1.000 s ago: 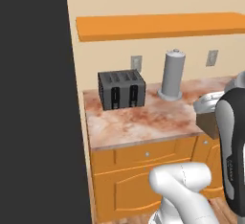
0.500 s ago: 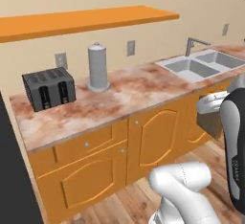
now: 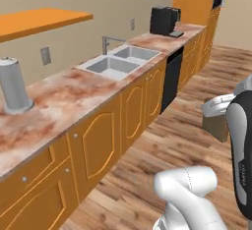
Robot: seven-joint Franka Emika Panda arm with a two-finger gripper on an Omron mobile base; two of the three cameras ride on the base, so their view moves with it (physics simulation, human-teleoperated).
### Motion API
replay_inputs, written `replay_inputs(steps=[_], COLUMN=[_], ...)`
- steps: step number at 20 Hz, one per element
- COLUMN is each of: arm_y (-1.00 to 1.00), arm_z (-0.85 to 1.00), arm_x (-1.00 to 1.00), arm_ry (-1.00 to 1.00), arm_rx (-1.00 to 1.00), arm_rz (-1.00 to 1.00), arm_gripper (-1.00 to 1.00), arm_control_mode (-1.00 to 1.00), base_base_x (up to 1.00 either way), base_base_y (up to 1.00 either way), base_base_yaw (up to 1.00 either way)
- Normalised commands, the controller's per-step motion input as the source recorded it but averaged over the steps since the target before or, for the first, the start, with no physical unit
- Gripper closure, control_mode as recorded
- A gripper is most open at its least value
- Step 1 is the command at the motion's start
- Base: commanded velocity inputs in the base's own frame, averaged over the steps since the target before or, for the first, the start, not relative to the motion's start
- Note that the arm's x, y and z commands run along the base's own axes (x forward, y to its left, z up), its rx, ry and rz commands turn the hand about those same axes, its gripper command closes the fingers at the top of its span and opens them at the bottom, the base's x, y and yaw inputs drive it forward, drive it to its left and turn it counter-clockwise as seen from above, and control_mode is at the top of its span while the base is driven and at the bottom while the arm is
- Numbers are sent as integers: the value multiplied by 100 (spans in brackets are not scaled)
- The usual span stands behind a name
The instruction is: Start the toaster. Once the lever pops up, take the bread to the plate on the dining counter.
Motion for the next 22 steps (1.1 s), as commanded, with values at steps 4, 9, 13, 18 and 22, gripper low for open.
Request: replay_inputs(steps=[4,9,13,18,22], arm_y=[0,0,0,0,0], arm_z=[0,0,0,0,0], arm_x=[0,0,0,0,0], arm_ry=[0,0,0,0,0], arm_rx=[0,0,0,0,0], arm_rz=[0,0,0,0,0], arm_gripper=[100,100,100,100,100], arm_control_mode=[100,100,100,100,100], base_base_x=[0,0,0,0,0], base_base_y=[-4,0,0,0,0], base_base_yaw=[-64,-65,-64,-63,-59])
